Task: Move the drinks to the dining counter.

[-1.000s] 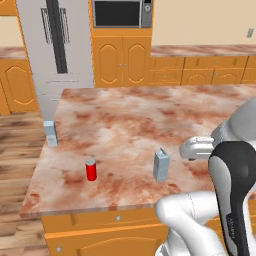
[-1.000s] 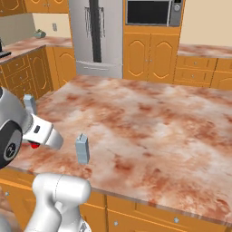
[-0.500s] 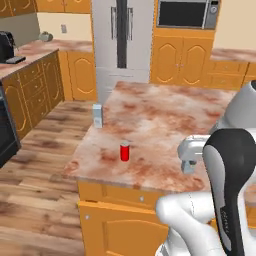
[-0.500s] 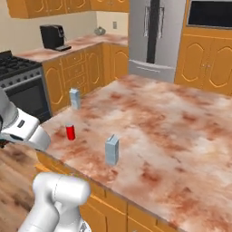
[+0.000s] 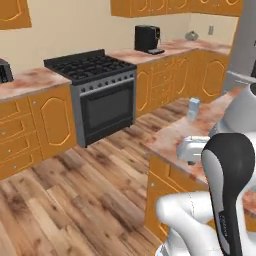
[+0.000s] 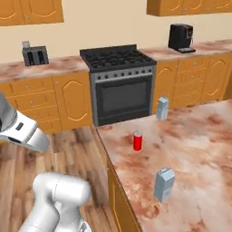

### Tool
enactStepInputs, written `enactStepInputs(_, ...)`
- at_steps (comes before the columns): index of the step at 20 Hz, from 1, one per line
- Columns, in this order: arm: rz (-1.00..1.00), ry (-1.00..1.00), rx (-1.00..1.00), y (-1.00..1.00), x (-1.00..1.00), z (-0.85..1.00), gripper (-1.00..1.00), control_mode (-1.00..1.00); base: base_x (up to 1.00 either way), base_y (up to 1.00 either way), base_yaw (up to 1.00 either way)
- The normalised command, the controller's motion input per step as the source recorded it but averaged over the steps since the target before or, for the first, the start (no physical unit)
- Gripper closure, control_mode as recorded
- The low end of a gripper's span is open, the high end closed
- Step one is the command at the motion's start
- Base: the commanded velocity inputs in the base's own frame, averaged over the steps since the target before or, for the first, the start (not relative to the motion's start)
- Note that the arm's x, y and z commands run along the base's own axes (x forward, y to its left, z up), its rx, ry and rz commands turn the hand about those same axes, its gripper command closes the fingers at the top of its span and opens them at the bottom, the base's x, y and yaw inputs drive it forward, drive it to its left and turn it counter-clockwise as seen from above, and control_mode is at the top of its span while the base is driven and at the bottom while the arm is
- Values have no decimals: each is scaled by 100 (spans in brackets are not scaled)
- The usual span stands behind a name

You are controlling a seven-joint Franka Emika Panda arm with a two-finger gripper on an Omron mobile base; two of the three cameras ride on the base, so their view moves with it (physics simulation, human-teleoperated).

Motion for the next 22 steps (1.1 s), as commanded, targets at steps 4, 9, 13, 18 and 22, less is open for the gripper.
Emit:
enactStepInputs(4, 0, 0, 0, 0, 0, 0, -100, 100, 4, -1, 100)
enactStepInputs(9, 0, 0, 0, 0, 0, 0, -100, 100, 25, 0, 95)
enactStepInputs(13, 0, 0, 0, 0, 0, 0, -100, 100, 88, -25, 67)
enactStepInputs(18, 0, 0, 0, 0, 0, 0, -100, 100, 100, -51, 18)
enactStepInputs(22, 0, 0, 0, 0, 0, 0, -100, 100, 100, 4, 1)
